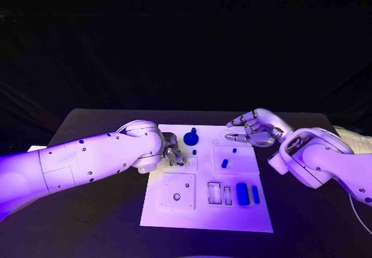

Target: Assemble the parts on the task board

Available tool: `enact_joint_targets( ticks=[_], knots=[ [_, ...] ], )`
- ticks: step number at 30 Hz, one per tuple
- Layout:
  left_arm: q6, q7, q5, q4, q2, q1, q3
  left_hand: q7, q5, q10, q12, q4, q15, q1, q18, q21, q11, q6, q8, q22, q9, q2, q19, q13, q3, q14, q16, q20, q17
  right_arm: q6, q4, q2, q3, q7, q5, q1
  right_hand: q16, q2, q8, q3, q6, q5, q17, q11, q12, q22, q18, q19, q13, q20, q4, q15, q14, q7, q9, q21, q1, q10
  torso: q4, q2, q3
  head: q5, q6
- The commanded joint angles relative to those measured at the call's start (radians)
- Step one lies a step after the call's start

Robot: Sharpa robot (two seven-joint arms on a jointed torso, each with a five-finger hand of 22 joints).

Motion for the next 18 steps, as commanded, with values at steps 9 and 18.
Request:
enact_joint_targets(
  ticks=[9, 18],
  knots=[
    [0.081, -0.062, 0.009, -0.024, 0.022, -0.004, -0.004, -0.024, -0.003, 0.006, 0.007, -0.103, -0.007, -0.041, -0.014, -0.003, -0.007, 0.028, -0.002, 0.171, 0.006, 0.036, 0.041, 0.011, 0.1, 0.107, 0.003, -0.007, 0.263, 0.01, 0.004, 0.0, 0.0, 0.002, -0.004, -0.002, -0.005, 0.005, 0.001, -0.01, 0.003, 0.036, 0.0, -0.005, 0.001, 0.044, 0.018, -0.006, 0.012, -0.003, 0.003, -0.005, 0.047, -0.005, 0.002, -0.007, 0.019, -0.003, -0.0007, -0.001, 0.0005, 0.0, -0.001],
    [0.095, -0.062, 0.009, -0.032, 0.028, -0.004, -0.004, -0.028, -0.004, 0.008, 0.013, -0.059, -0.008, -0.094, -0.014, -0.003, -0.01, 0.046, -0.01, 0.172, 0.004, 0.069, 0.042, 0.016, 0.052, 0.107, 0.003, -0.008, 0.263, 0.011, 0.008, -0.002, 0.0, 0.0, -0.004, -0.002, -0.007, 0.005, 0.0, -0.012, 0.003, 0.05, 0.0, -0.006, 0.0, 0.044, 0.018, -0.006, 0.011, -0.003, 0.004, -0.005, 0.047, -0.005, 0.002, -0.007, 0.023, -0.004, 0.0002, 0.0, -0.0003, -0.002, 0.0]
  ],
)
